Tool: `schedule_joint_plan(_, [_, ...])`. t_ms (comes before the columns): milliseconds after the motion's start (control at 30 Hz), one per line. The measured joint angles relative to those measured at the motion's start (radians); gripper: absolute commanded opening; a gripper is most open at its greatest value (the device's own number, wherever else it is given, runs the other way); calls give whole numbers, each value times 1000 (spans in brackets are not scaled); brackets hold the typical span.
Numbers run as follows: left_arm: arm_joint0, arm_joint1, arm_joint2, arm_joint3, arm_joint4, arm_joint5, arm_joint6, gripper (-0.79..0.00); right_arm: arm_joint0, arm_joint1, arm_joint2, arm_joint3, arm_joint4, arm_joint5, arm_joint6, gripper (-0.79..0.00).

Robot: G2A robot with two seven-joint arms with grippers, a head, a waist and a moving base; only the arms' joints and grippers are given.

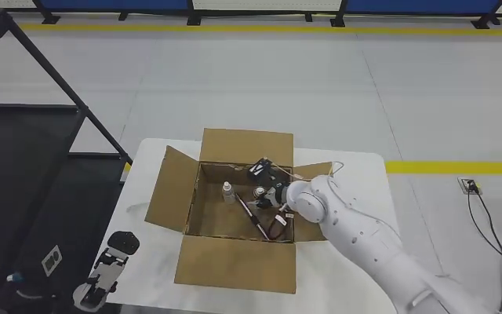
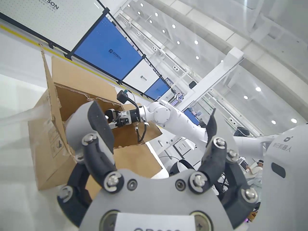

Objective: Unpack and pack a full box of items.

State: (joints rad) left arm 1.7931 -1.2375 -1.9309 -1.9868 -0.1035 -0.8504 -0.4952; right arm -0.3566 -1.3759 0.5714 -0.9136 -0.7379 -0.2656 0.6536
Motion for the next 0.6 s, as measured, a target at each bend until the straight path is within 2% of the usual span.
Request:
schedule_joint_plan(33, [0, 0, 0, 0, 0, 0, 0, 0, 3, -6, -4, 13, 1, -3, -6, -289])
schedule_joint_plan(67, [0, 0, 0, 0, 0, 0, 0, 0, 7, -14, -10, 29, 2, -6, -14, -406])
schedule_joint_plan(100, [0, 0, 0, 0, 0, 0, 0, 0, 10, -20, -13, 41, 3, -10, -19, -431])
schedule_joint_plan(300, [0, 0, 0, 0, 0, 0, 0, 0, 30, -54, -27, 105, 8, -30, -37, -785])
schedule_joint_plan(467, [0, 0, 0, 0, 0, 0, 0, 0, 38, -62, -9, 120, 17, -62, -48, -785])
schedule_joint_plan(600, [0, 0, 0, 0, 0, 0, 0, 0, 23, -42, 37, 70, 41, -112, -35, -785])
